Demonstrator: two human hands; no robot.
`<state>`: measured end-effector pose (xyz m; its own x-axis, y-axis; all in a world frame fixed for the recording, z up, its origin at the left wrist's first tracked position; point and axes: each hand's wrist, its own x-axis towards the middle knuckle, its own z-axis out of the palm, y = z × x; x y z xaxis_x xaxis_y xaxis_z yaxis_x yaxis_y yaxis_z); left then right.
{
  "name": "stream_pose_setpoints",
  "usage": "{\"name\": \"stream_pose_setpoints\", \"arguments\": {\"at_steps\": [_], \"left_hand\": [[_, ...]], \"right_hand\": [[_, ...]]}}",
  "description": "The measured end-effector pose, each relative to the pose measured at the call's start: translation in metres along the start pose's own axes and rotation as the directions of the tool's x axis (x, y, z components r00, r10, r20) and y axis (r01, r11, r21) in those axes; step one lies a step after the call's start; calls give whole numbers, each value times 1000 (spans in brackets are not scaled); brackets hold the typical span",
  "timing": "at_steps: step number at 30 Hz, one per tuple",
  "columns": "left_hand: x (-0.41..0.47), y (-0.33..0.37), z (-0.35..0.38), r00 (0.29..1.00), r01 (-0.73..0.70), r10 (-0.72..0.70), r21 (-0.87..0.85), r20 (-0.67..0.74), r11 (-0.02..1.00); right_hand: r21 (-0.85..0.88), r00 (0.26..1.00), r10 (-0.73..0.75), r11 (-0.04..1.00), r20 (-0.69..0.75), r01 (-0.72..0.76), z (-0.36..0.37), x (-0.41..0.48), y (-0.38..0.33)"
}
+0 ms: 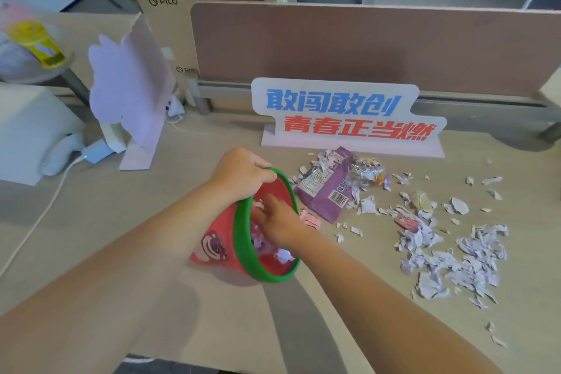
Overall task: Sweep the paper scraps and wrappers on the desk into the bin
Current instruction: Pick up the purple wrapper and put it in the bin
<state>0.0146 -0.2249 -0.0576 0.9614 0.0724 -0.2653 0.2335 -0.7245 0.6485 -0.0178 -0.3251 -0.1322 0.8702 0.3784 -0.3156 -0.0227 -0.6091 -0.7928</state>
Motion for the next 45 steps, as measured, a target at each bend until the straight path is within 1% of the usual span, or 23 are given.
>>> {"name": "stream_pose_setpoints", "arguments": {"at_steps": [2,4,5,6,7,8,9,10,11,12,13,14,15,19,22,26,29,34,37,42,43,45], "left_hand": [[3,-4,-5,1000,-8,8,-18,-5,1000],[8,-8,-9,999,-4,3,-40,-34,999],[10,-9,-11,999,1,-3,-48,-51,999],[13,-9,-13,998,4,-8,-57,-64,998],[16,-10,-14,997,5,-10,-63,-71,998],[19,-11,-16,997,5,-10,-66,-76,998],[21,-11,-17,997,5,-11,-66,-80,998],[24,-11,-17,996,7,-12,-65,-84,998],[27,-10,-17,996,10,-15,-64,-86,998],[29,-9,-17,996,13,-18,-64,-82,998],[31,-8,-16,997,16,-21,-66,-73,998],[33,-7,-15,998,20,-25,-69,-63,997],[35,-6,-14,998,22,-26,-71,-56,997],[46,-9,-15,997,37,-44,-89,-70,995],[50,-13,-18,993,53,-62,-89,-103,995],[48,-13,-18,992,55,-67,-110,-108,992],[44,-13,-17,995,35,-46,-121,-87,992],[33,-14,-21,998,-1,-7,-132,-63,991],[27,-13,-23,998,-22,15,-139,-55,990],[14,-11,-25,998,-57,52,-124,-41,991],[12,-11,-24,998,-61,56,-122,-41,991],[10,-11,-24,997,-65,60,-121,-42,991]], "right_hand": [[121,997,-59,991,42,54,-3,-5,-1],[218,995,-88,973,51,75,-19,-10,5],[256,996,-83,964,19,75,-28,-12,13],[304,997,-48,951,-59,63,-37,-13,20],[356,982,28,934,-185,41,-46,-11,29],[389,937,142,921,-318,-8,-53,-5,41],[386,871,261,918,-417,-90,-61,2,52],[360,800,380,906,-464,-222,-67,11,65],[353,735,493,865,-465,-357,-74,19,78],[364,677,598,800,-430,-476,-78,26,91],[377,634,679,734,-370,-565,-80,32,100],[382,608,729,684,-315,-621,-80,38,109],[381,599,751,658,-276,-649,-77,44,116],[317,615,734,679,-288,-662,-67,57,122],[308,633,719,695,-287,-650,-67,57,123],[415,617,705,707,-349,-573,-69,43,126],[447,609,687,724,-396,-526,-71,25,126],[521,579,709,698,-404,-491,-74,-10,122],[558,584,698,702,-415,-442,-78,-27,117],[606,611,671,709,-420,-362,-85,-44,104],[601,628,656,718,-418,-350,-87,-46,100],[573,686,600,756,-412,-317,-91,-48,87]]}}
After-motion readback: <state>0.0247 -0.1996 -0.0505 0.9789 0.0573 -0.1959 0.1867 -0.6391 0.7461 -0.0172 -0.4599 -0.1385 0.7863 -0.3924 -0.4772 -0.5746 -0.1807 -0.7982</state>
